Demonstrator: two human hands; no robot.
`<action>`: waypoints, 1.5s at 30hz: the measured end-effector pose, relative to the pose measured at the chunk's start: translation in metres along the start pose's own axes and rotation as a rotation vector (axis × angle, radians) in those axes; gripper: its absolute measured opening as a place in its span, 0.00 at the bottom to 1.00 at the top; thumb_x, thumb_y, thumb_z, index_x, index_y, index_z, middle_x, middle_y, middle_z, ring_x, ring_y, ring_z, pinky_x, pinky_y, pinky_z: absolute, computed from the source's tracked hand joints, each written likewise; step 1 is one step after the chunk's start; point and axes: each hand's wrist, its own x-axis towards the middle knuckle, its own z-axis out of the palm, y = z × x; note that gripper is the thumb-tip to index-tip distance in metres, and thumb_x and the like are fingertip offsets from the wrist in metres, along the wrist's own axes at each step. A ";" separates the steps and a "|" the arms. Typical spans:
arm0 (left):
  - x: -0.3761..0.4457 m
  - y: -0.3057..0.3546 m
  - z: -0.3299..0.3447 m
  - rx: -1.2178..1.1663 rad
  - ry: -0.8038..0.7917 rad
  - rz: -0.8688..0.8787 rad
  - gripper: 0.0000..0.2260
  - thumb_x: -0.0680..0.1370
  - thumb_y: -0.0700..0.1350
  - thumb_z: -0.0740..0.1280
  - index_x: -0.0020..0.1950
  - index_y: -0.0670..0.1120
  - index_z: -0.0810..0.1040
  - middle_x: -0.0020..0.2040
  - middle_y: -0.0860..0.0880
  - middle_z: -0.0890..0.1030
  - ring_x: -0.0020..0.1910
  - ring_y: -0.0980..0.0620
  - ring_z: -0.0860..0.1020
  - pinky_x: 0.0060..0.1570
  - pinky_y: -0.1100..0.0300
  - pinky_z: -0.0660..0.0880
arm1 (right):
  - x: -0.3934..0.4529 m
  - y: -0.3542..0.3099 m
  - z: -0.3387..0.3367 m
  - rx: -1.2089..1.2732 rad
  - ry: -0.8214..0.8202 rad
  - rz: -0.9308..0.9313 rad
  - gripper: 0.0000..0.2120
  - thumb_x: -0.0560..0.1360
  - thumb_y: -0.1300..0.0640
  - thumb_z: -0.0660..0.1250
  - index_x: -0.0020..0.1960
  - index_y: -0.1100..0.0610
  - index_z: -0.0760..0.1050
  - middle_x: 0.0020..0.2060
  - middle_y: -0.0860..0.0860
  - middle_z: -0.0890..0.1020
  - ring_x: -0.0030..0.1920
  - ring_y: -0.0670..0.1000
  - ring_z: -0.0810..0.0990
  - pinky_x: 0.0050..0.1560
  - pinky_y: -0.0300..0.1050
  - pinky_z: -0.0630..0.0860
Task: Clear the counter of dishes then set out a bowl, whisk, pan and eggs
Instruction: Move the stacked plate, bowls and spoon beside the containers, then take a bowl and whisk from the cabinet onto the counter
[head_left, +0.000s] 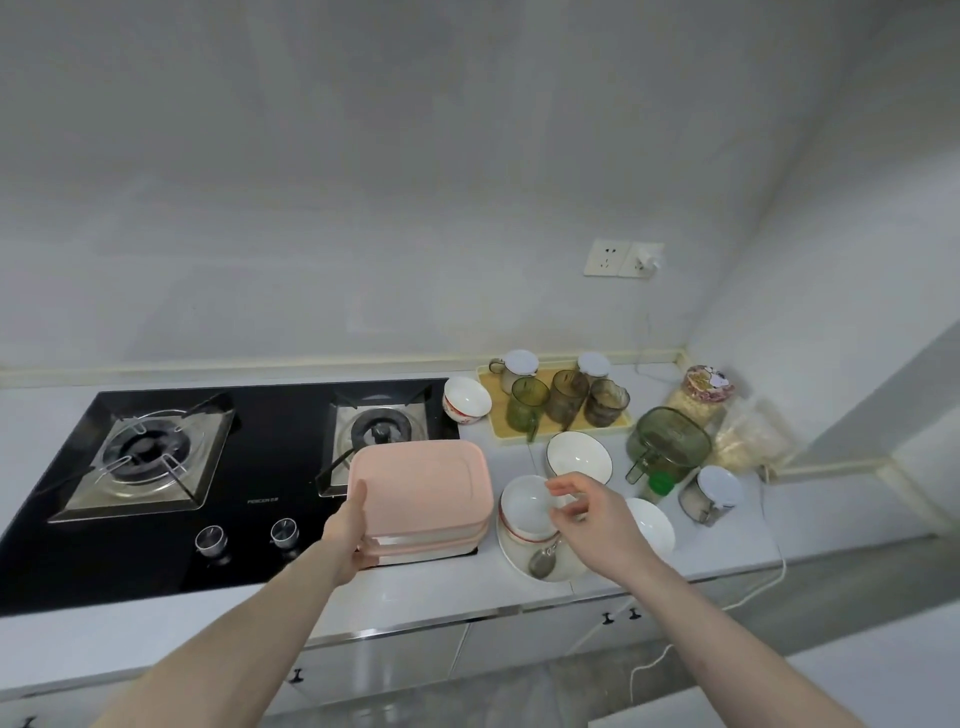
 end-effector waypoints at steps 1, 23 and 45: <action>0.000 -0.002 0.002 -0.005 0.016 0.010 0.26 0.80 0.66 0.62 0.64 0.46 0.73 0.55 0.47 0.77 0.53 0.42 0.77 0.61 0.38 0.78 | -0.002 0.002 0.000 0.000 -0.004 0.006 0.13 0.77 0.57 0.70 0.59 0.43 0.79 0.55 0.38 0.81 0.47 0.40 0.82 0.47 0.34 0.77; -0.007 0.003 0.028 0.177 0.024 0.012 0.31 0.77 0.64 0.67 0.72 0.44 0.70 0.59 0.45 0.76 0.57 0.41 0.75 0.58 0.44 0.74 | 0.000 0.020 -0.009 0.012 -0.070 0.048 0.14 0.77 0.57 0.69 0.59 0.44 0.78 0.56 0.39 0.81 0.48 0.42 0.82 0.50 0.39 0.80; -0.337 0.259 0.140 1.164 -0.077 1.766 0.17 0.76 0.51 0.71 0.65 0.53 0.77 0.70 0.54 0.71 0.70 0.53 0.71 0.70 0.58 0.66 | 0.017 -0.172 -0.233 0.187 0.477 -0.450 0.14 0.76 0.61 0.70 0.57 0.45 0.80 0.55 0.39 0.82 0.44 0.39 0.81 0.44 0.36 0.77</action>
